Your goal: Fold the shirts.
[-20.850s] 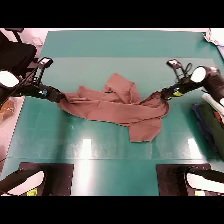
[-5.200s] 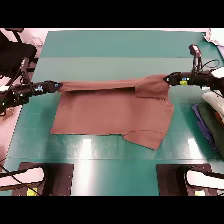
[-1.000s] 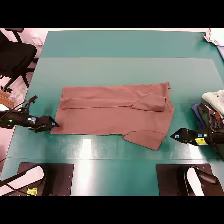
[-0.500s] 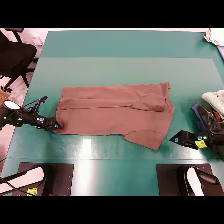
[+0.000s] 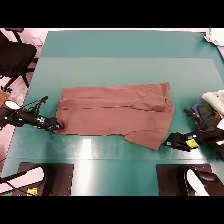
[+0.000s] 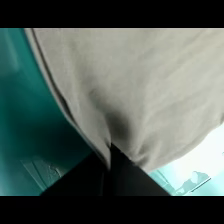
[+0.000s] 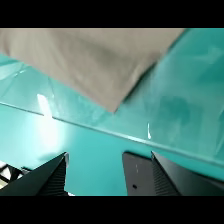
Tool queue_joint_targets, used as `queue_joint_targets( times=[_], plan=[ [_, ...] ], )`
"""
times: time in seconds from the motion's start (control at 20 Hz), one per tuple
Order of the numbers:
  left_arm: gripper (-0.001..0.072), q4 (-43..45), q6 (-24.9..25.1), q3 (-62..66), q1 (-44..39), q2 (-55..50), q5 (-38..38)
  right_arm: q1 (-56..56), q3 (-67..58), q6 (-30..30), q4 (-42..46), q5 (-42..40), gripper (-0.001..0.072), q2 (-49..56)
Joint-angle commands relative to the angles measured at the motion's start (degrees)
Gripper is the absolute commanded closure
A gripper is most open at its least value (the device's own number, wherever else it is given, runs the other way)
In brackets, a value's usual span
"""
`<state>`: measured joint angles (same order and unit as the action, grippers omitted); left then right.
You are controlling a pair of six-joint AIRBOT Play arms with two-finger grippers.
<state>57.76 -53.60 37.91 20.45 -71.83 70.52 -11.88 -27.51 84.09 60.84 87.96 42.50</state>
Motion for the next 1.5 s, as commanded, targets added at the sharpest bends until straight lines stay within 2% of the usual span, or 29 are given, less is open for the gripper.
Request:
queue_joint_targets(
  times=[0.0, 0.15, 0.3, 0.4, 0.5, 0.65, 0.75, 0.9, 0.95, 1.25, 1.35, 1.45],
  plan=[
    [0.0684, -0.72, 0.04, 0.07, -0.04, 0.0, 0.02, 6.25, 0.04, 2.32, -3.3, -7.04, 0.0113, 7.98],
    [0.0685, -1.18, 0.04, 0.07, -0.04, 0.0, 0.5, 10.14, 0.04, 3.61, -5.4, -12.22, 0.0113, 13.25],
    [0.0685, -1.27, 0.02, 0.07, -0.04, 0.0, 0.59, 11.19, 0.07, 10.54, -5.16, -14.51, 0.0114, 14.1],
    [0.0685, -1.27, 0.02, 0.07, -0.04, 0.0, 0.59, 11.19, 0.15, 14.12, -3.52, -13.77, 0.0114, 11.72],
    [0.0685, -1.68, 0.04, 0.07, -0.04, 0.0, 0.52, 11.15, 0.17, 19.02, 2.01, -11.72, 0.0114, 7.54],
    [0.0685, -2.08, 0.04, 0.07, -0.04, 0.0, 0.39, 11.04, 2.49, 21.68, 3.06, -9.99, 0.0125, 2.14],
    [0.0685, -2.32, 0.07, 0.07, -0.04, 0.0, 0.37, 11.04, 7.02, 21.75, -0.35, -11.34, 0.0125, -0.13],
    [0.0685, -2.32, 0.04, 0.07, -0.04, 0.0, 0.55, 11.1, 12.13, 21.24, -6.62, -17.94, 0.0131, -3.41],
    [0.0685, -2.34, 0.04, 0.07, -0.04, 0.0, 0.55, 11.1, 12.79, 21.14, -7.13, -19.54, 0.0165, -4.74],
    [0.0684, -2.73, 0.04, 0.07, -0.04, 0.0, 0.59, 11.08, 13.22, 20.35, -7.23, -22.36, 0.0169, -8.04],
    [0.0685, -2.8, 0.04, 0.07, -0.04, 0.0, 0.59, 11.1, 13.2, 19.04, -7.69, -22.49, 0.0242, -5.44],
    [0.0685, -2.82, 0.04, 0.07, -0.04, 0.0, 0.59, 11.1, 13.2, 14.6, -11.91, -22.86, 0.0321, -1.53]
  ],
)
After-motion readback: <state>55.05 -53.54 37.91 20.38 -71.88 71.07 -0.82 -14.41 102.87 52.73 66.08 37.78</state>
